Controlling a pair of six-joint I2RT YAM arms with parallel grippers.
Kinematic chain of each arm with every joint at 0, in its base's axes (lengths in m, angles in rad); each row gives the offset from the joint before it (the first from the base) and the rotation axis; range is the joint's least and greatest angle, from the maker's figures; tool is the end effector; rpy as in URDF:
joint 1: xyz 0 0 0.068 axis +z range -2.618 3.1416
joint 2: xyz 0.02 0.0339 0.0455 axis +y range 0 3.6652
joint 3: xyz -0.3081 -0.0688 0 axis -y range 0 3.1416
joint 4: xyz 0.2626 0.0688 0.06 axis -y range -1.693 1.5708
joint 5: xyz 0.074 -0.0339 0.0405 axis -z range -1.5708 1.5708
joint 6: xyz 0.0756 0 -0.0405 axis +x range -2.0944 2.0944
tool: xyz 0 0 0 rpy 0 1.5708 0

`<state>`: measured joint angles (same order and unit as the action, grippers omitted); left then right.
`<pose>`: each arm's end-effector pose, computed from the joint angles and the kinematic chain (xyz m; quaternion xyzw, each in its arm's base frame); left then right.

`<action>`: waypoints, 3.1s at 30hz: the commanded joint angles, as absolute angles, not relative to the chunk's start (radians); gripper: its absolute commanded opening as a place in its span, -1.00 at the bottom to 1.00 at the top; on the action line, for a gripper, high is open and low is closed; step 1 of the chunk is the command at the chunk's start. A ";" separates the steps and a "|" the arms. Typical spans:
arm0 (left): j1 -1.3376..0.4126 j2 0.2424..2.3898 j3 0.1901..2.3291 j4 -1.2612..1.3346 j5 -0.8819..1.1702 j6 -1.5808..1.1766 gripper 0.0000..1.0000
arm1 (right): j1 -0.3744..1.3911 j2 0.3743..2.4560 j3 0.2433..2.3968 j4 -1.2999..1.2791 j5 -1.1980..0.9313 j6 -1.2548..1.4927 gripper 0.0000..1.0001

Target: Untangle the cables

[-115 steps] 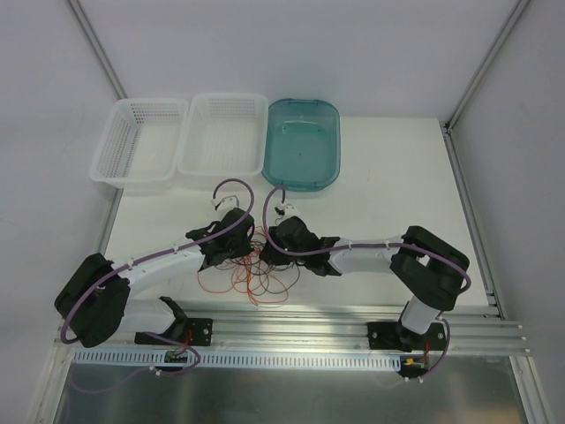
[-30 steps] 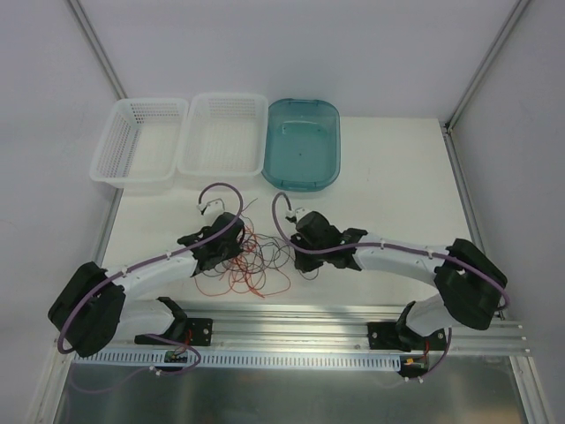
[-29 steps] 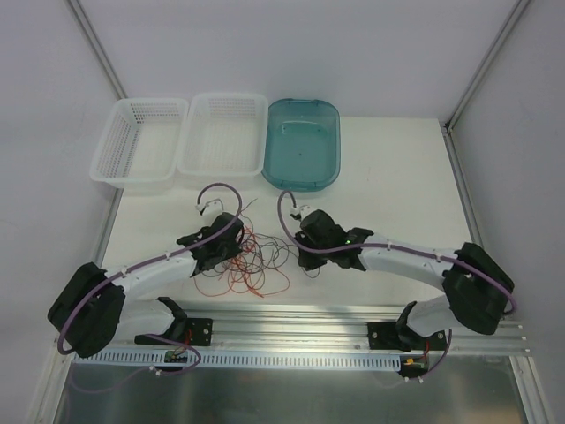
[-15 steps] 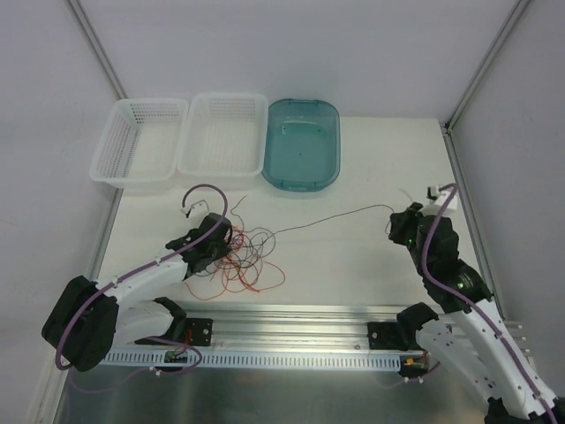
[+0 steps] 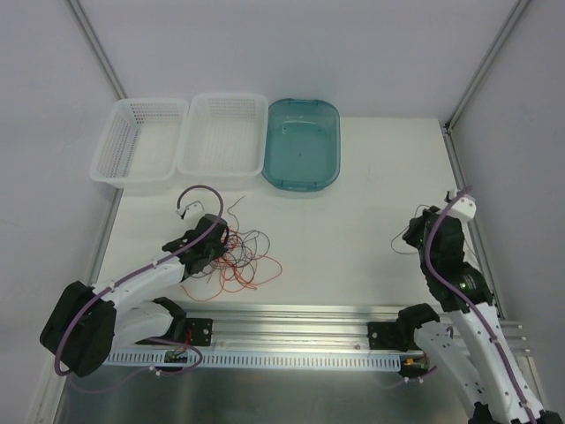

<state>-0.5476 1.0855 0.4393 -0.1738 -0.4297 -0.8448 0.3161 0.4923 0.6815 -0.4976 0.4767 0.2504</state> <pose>0.2037 -0.0874 0.1714 -0.2119 0.8874 -0.0775 0.4021 0.1340 0.0073 0.3246 0.1135 0.7887 -0.0228 0.6038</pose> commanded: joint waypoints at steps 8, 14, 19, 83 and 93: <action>-0.534 0.999 0.472 -0.189 -0.351 -0.742 -0.09 | 0.314 0.748 0.663 -0.416 0.120 0.201 -0.99; -0.532 0.887 0.540 -0.227 -0.275 -0.672 0.66 | 0.319 0.824 0.716 -0.414 0.008 0.150 -0.99; -0.532 0.836 0.672 -0.360 -0.235 -0.583 0.93 | 0.339 0.891 0.865 -0.449 -0.026 0.098 -0.99; -0.422 0.764 0.727 -0.560 -0.298 -0.364 0.98 | 0.747 1.669 1.323 -0.204 -0.281 0.055 0.64; -0.422 0.692 0.716 -0.560 -0.353 -0.376 0.98 | 0.951 1.847 1.276 -0.012 -0.267 0.245 0.61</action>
